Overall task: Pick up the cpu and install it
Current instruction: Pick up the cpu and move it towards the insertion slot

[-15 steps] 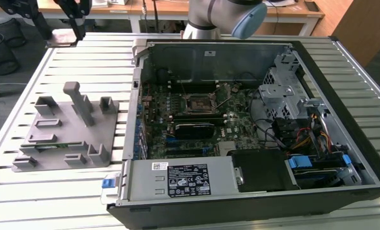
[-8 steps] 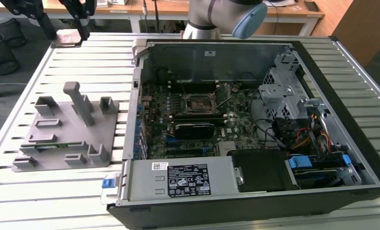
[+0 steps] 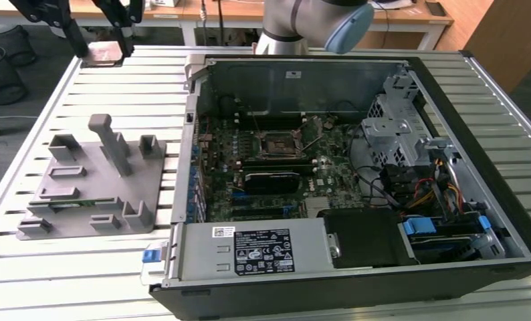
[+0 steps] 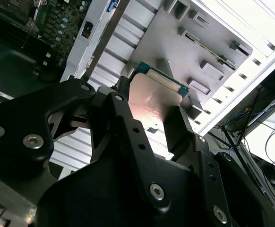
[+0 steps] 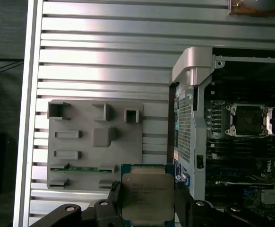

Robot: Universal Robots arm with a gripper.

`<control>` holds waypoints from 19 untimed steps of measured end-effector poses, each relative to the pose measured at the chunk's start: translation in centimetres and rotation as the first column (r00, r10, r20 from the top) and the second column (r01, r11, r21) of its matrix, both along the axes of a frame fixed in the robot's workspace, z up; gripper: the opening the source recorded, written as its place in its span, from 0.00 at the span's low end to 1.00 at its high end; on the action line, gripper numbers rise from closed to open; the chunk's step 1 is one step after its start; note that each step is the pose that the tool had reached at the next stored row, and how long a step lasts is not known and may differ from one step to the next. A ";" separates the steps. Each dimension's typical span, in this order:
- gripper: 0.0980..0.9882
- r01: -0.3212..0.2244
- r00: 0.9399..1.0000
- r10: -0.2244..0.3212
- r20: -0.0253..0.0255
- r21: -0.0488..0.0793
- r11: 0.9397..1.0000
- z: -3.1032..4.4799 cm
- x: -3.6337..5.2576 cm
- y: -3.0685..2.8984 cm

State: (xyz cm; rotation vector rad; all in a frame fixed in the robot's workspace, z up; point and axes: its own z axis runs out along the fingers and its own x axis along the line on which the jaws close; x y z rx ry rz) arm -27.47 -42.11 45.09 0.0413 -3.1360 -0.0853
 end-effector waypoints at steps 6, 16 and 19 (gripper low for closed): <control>0.49 0.000 1.000 0.000 0.000 0.000 1.000 -0.11 0.69 0.00; 0.49 0.000 1.000 0.000 0.001 0.000 1.000 -0.25 1.64 0.00; 0.49 0.000 1.000 0.000 0.001 0.000 1.000 -0.29 1.92 0.00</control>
